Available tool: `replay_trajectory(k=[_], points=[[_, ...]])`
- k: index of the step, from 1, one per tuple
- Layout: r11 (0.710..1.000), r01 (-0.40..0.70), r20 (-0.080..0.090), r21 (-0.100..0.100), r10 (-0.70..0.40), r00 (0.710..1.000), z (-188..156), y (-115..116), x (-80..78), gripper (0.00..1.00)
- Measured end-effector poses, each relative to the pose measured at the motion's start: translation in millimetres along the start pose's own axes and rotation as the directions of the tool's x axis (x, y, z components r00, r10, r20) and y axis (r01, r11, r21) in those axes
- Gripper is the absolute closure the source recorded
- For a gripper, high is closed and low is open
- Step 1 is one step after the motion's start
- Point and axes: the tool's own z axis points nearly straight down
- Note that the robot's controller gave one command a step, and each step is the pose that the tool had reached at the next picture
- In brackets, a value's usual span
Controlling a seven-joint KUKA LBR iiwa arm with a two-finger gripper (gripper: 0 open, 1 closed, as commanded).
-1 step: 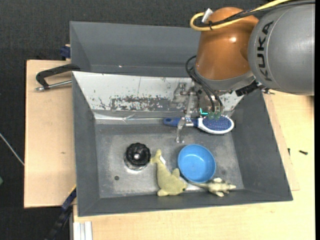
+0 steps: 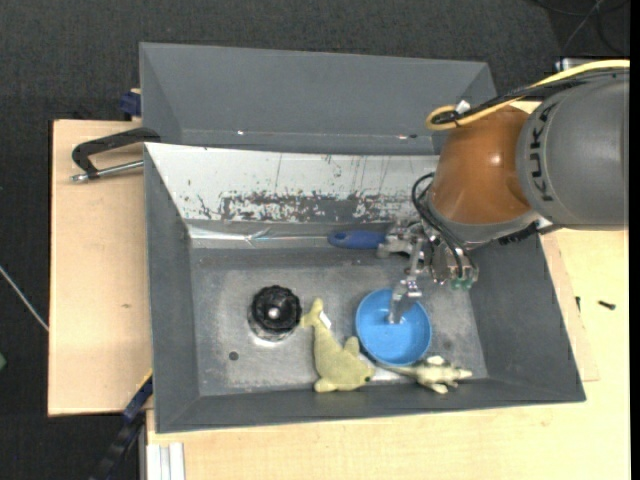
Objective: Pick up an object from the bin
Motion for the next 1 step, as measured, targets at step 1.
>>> replay_trajectory(k=[1], points=[[0.996,0.094,-0.008,0.0,-0.094,0.996,-20.1,7.2,41.2,0.0]])
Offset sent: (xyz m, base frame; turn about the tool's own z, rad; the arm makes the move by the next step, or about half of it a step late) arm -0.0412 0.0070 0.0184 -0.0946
